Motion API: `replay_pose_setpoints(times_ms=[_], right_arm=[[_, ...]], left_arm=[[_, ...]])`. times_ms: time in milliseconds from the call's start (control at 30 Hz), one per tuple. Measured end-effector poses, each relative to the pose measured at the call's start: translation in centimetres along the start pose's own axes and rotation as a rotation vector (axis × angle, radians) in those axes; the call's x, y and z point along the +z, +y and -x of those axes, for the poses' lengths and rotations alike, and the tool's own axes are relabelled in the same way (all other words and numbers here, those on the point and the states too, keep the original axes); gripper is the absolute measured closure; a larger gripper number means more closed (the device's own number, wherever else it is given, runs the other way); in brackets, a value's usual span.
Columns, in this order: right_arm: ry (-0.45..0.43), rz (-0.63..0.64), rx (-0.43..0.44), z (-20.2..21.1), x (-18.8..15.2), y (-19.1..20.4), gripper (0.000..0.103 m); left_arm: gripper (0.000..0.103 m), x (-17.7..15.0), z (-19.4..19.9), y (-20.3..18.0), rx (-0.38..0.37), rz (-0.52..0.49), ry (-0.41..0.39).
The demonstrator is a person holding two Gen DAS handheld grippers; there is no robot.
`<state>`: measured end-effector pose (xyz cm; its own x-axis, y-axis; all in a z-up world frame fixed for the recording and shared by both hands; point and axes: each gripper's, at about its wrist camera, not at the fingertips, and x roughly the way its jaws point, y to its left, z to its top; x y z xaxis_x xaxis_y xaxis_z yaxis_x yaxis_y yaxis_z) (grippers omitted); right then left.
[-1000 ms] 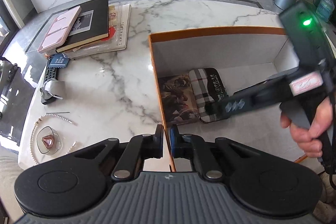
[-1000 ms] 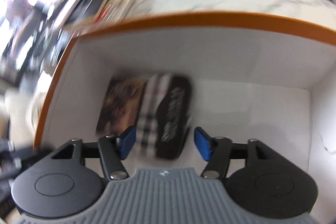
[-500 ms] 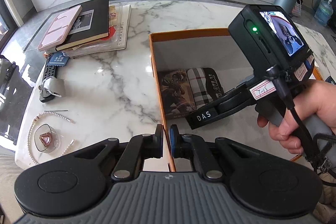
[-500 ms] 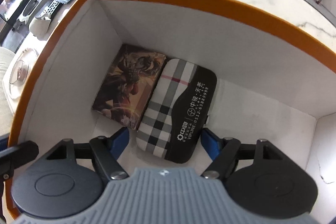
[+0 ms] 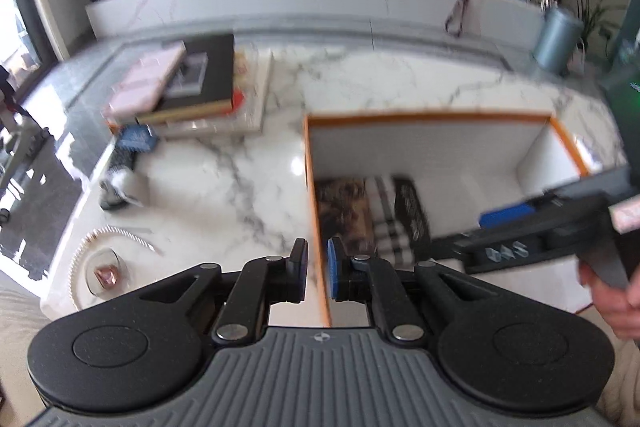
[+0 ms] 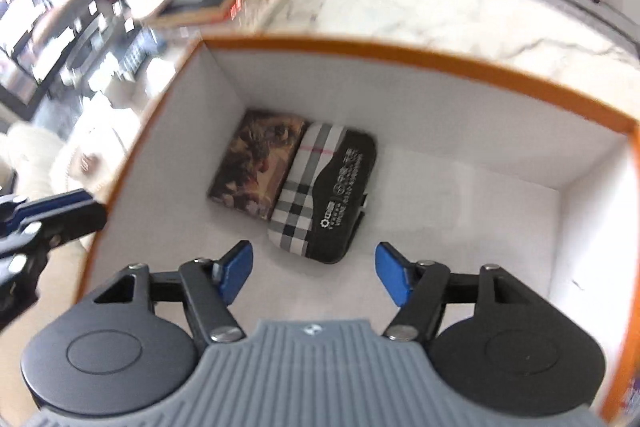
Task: Organize rigid objects
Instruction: 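Move both tools back over the remaining items on the table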
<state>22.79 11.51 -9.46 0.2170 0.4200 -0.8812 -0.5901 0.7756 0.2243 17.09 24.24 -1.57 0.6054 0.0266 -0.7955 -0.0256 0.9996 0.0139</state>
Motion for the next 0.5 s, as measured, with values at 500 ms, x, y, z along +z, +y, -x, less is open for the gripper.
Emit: replay_pose_setpoints(times_ms=[500], right_arm=[[-0.271, -0.245, -0.161, 15.6, -11.1, -11.5, 0.056]], left_arm=[[0.092, 0.5, 5.6, -16.6, -0.377, -0.273, -0.106]])
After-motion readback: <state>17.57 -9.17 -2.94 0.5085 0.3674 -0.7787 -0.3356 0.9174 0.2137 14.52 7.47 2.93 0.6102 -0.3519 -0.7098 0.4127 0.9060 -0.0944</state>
